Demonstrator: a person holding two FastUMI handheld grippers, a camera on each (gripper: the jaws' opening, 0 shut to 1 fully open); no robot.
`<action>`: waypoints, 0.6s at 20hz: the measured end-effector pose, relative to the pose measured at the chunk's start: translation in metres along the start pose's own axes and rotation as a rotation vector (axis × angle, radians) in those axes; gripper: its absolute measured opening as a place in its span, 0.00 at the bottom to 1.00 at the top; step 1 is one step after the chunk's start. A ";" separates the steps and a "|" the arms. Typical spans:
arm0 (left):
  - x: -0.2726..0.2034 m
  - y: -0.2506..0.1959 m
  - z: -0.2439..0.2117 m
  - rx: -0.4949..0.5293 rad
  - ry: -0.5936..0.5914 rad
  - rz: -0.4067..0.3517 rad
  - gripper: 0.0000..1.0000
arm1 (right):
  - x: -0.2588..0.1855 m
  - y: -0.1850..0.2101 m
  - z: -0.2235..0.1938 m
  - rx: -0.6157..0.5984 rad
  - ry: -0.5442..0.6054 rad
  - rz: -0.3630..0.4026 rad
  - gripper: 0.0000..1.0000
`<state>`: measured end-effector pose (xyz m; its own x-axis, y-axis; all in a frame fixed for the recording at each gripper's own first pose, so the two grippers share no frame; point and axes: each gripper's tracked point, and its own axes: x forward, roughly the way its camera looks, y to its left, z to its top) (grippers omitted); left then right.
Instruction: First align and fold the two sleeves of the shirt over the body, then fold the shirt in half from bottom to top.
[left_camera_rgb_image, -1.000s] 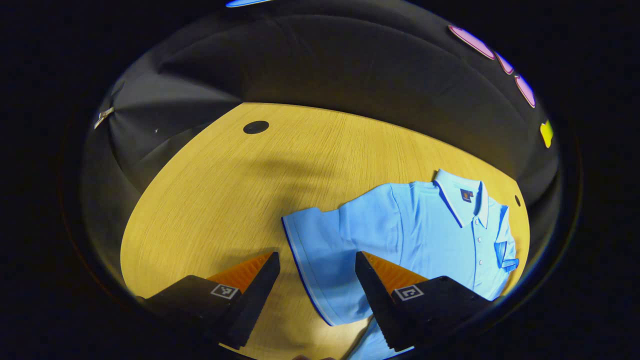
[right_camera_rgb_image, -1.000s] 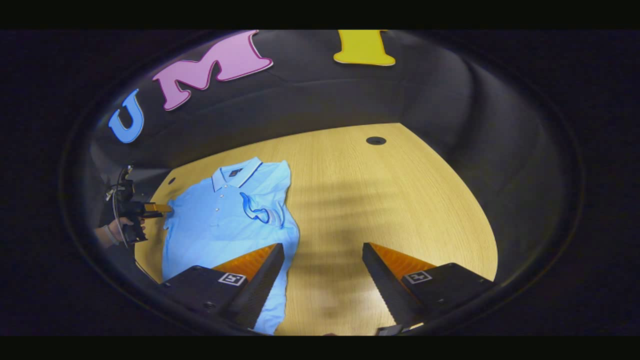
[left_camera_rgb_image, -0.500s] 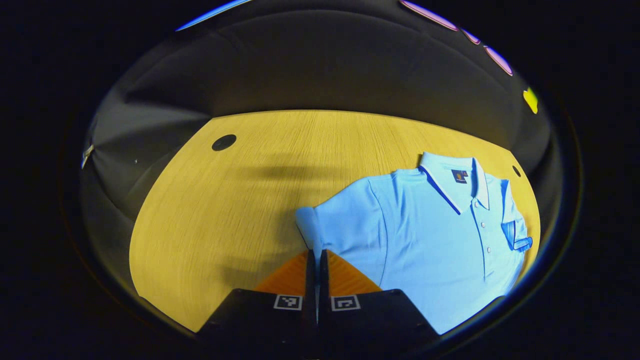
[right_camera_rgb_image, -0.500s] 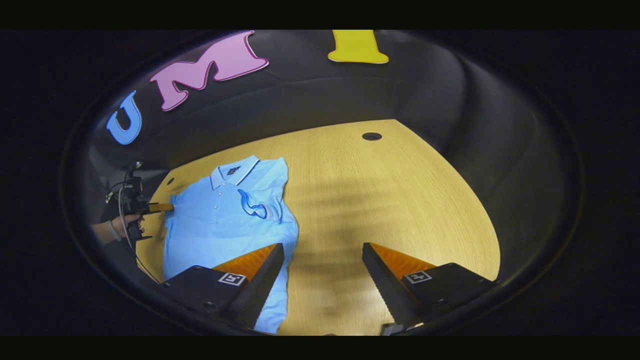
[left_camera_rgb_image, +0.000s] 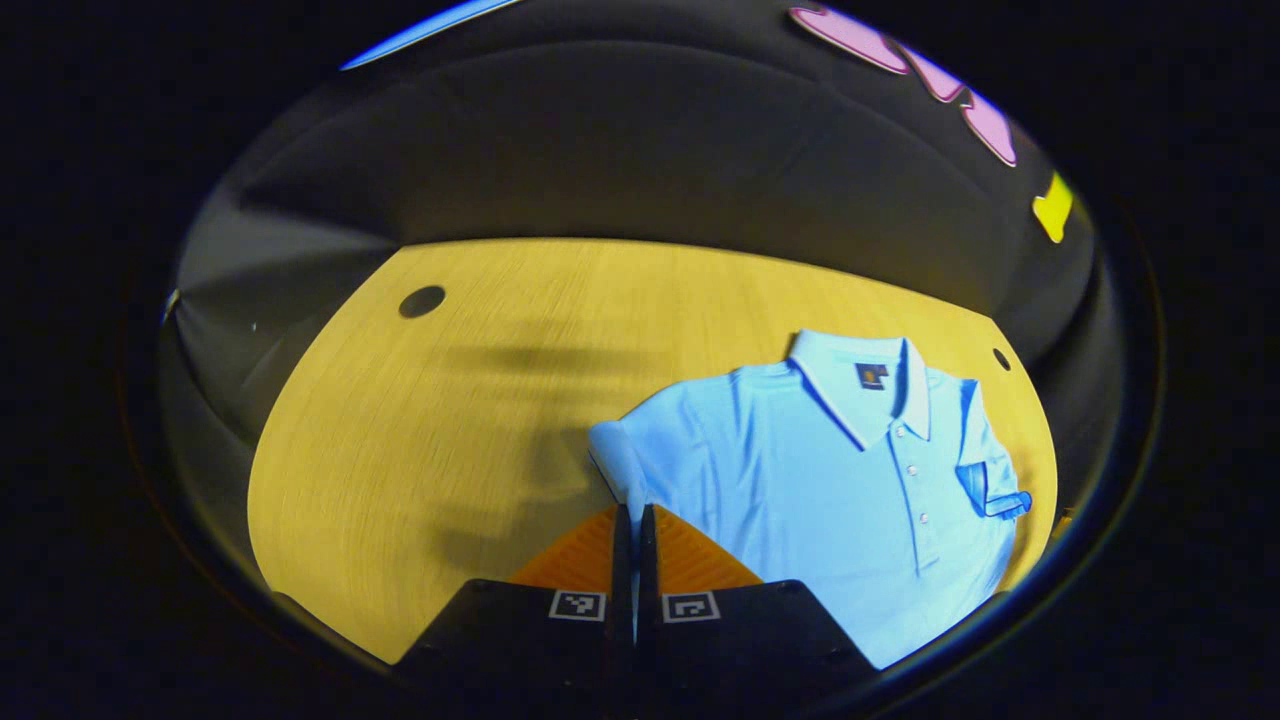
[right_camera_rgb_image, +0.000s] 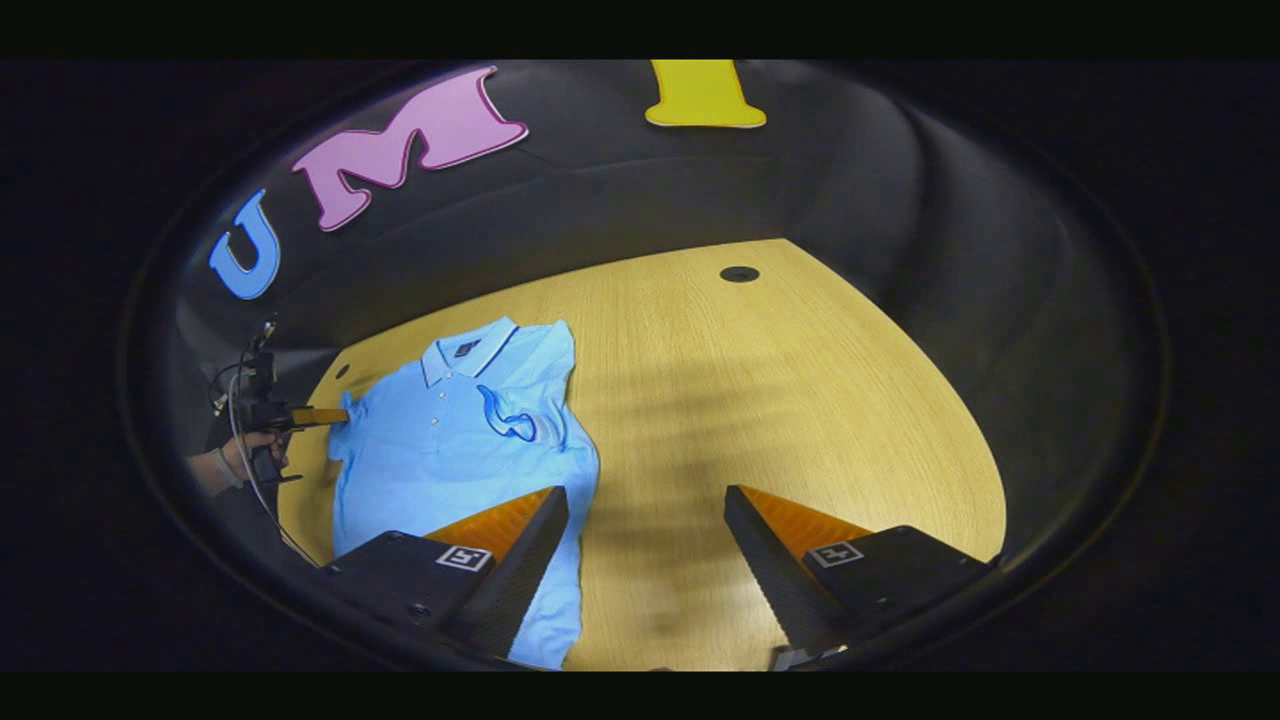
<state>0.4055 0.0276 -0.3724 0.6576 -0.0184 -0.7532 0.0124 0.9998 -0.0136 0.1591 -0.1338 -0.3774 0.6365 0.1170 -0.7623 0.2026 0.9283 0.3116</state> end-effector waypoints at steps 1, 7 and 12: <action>-0.003 -0.010 0.007 0.024 -0.014 -0.016 0.06 | 0.000 0.001 0.001 -0.002 -0.002 0.002 0.98; -0.010 -0.088 0.019 0.103 -0.028 -0.159 0.06 | -0.004 0.001 0.000 -0.012 -0.013 0.004 0.98; 0.002 -0.132 0.006 0.139 0.007 -0.196 0.06 | -0.010 -0.007 -0.005 -0.030 -0.014 -0.001 0.98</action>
<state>0.4101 -0.1041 -0.3680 0.6274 -0.2119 -0.7493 0.2429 0.9675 -0.0701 0.1478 -0.1393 -0.3748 0.6464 0.1118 -0.7547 0.1810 0.9385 0.2940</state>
